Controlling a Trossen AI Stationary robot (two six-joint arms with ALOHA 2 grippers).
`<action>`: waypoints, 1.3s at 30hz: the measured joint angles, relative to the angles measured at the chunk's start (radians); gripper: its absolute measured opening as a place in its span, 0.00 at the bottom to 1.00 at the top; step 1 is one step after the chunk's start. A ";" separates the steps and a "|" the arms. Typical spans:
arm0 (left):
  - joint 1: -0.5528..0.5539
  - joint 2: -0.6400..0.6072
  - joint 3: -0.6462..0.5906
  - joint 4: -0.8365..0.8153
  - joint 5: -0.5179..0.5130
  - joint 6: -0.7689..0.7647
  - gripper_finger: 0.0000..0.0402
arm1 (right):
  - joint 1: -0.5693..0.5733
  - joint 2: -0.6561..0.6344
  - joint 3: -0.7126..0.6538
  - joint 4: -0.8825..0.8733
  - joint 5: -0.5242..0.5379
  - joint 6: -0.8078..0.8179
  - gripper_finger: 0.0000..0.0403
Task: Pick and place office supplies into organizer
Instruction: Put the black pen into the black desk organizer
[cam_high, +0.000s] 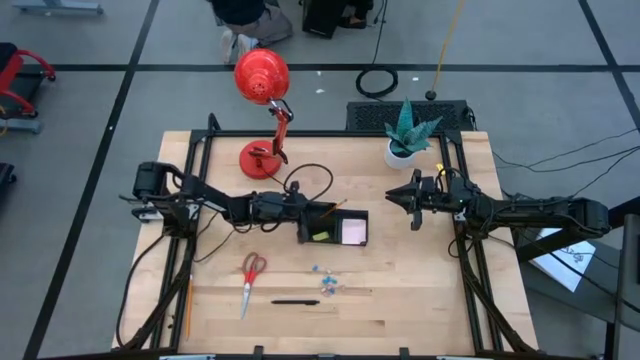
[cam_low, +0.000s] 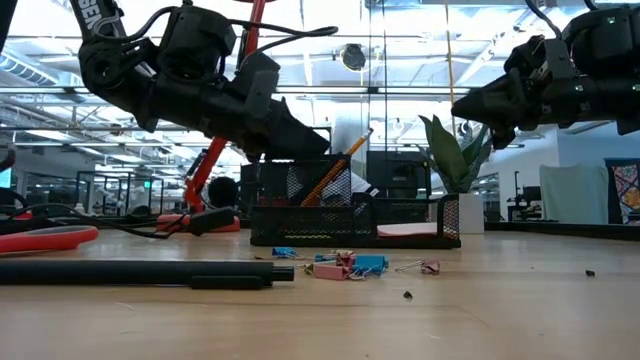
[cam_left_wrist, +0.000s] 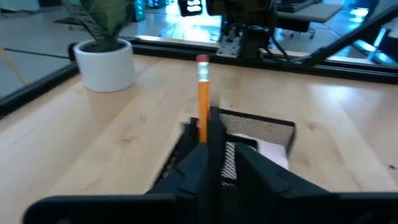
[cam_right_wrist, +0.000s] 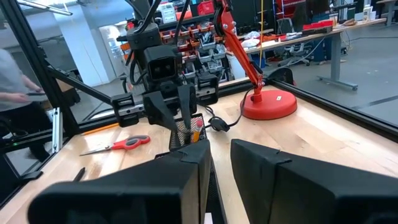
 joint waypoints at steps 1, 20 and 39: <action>0.000 -0.002 -0.001 -0.001 0.006 -0.001 0.25 | 0.000 0.000 0.000 0.000 0.000 0.000 0.15; -0.138 -0.522 0.135 -0.584 -0.126 0.212 0.37 | 0.000 0.000 0.000 -0.002 0.000 0.002 0.15; -0.572 -0.517 0.270 -1.069 -0.305 -0.013 0.01 | 0.000 0.001 0.000 -0.033 0.000 0.006 0.15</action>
